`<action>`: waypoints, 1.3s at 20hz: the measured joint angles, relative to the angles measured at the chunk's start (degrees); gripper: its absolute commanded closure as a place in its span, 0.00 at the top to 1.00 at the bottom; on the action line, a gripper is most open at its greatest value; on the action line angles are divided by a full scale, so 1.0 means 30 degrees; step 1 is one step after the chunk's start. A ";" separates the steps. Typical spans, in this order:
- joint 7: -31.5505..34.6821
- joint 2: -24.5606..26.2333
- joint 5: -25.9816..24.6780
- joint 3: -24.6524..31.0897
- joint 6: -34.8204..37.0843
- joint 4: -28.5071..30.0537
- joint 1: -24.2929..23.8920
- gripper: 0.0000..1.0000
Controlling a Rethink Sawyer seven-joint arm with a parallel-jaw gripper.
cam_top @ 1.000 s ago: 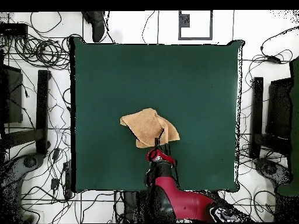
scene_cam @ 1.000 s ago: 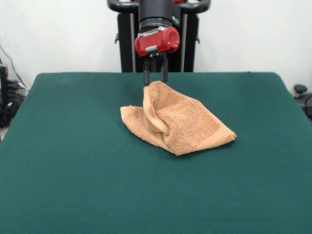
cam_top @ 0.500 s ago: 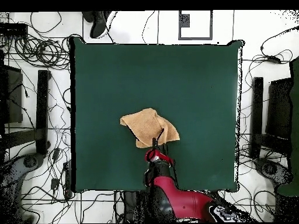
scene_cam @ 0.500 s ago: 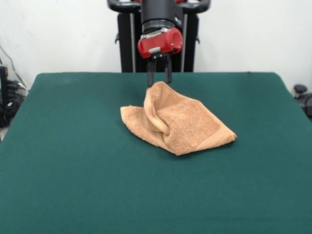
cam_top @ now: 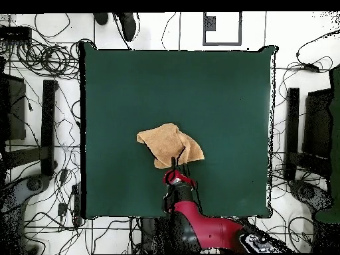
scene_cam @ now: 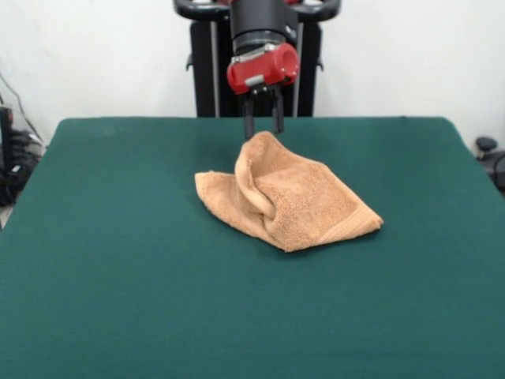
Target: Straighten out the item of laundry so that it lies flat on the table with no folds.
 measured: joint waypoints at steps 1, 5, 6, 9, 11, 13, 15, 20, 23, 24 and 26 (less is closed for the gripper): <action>0.0000 -0.0216 0.0004 0.0036 0.0102 0.0113 -0.0089 1.00; 0.0000 -0.2175 -0.0008 0.0221 0.1359 0.1093 -0.0608 1.00; 0.0000 -0.2570 -0.0008 0.0265 0.1665 0.1286 -0.0700 1.00; 0.0000 -0.3698 -0.0016 0.0478 0.2606 0.1826 -0.0999 1.00; 0.0000 -0.4546 -0.0016 0.0707 0.3357 0.2218 -0.1233 1.00; 0.0000 -0.4900 -0.0020 0.0765 0.3652 0.2379 -0.1314 1.00; 0.0000 -0.5323 -0.0020 0.0779 0.3963 0.2553 -0.1351 1.00; 0.0000 -0.5725 0.0067 0.0737 0.4038 0.2661 -0.1180 1.00; 0.0000 -0.5733 0.0653 0.0376 0.3766 0.2710 -0.0452 1.00; 0.0000 -0.5731 0.0974 0.0169 0.3515 0.2758 -0.0022 1.00; 0.0000 -0.5641 0.1373 -0.0180 0.2806 0.2901 0.0779 1.00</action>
